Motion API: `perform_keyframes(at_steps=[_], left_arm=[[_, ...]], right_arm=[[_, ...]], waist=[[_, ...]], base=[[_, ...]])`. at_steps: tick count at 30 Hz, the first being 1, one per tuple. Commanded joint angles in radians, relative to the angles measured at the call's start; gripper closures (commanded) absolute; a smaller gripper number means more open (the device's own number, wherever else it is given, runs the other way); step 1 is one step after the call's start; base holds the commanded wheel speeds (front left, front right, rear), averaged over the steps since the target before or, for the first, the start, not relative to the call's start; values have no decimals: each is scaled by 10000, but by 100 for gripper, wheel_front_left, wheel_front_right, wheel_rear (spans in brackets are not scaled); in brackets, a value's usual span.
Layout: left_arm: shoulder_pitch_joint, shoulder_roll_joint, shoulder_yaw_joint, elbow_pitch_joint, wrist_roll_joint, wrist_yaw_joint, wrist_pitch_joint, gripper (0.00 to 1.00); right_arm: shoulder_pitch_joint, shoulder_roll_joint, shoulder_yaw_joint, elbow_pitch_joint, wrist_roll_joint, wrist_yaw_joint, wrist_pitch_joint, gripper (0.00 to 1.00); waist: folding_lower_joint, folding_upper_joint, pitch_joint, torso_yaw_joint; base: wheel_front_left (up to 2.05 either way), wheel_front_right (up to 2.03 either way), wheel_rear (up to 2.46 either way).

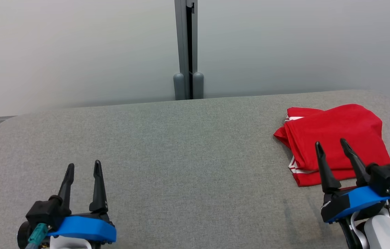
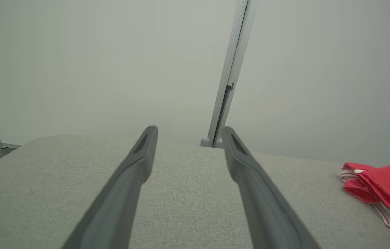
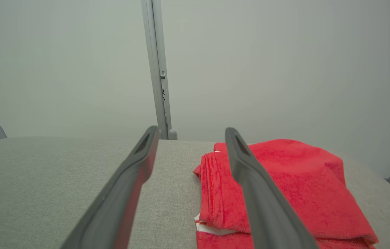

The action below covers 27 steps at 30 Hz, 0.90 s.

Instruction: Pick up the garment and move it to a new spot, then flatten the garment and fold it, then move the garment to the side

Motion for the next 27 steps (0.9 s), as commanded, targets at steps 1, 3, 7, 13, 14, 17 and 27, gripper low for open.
perform_keyframes(at_steps=[1, 3, 7, 13, 14, 17, 27], left_arm=[[83, 13, -62, 81, 109, 50, -24, 0], [105, 14, -220, 293, 294, 26, -24, 0], [55, 9, -362, 549, 377, -19, -24, 0], [9, 1, -347, 608, 441, -54, -24, 0], [5, -2, -338, 610, 453, -58, -24, 0], [-7, -12, -314, 606, 456, -71, -24, 0], [25, -42, -316, 667, 317, -92, -24, 0]], right_arm=[[211, 114, -109, -123, -64, 1, -23, 0], [445, 278, -313, -245, -87, 1, -23, 0], [716, 536, -524, -360, -130, 1, -22, 0], [747, 671, -506, -343, -154, 1, -22, 0], [744, 677, -500, -345, -153, 1, -22, 0], [749, 677, -459, -319, -145, 1, -22, 0], [734, 625, -313, -260, -57, 1, -22, 0]], waist=[[0, 1, -13, 17], [0, 1, -43, 26], [0, 1, -88, 39], [0, 1, -98, 14], [0, 1, -99, 9], [0, 1, -99, -10], [0, 1, -103, -40]], base=[[0, 0, 0], [0, 0, 0], [0, 0, 0], [0, 0, 0], [0, 0, 0], [0, 0, 0], [0, 0, 0]])
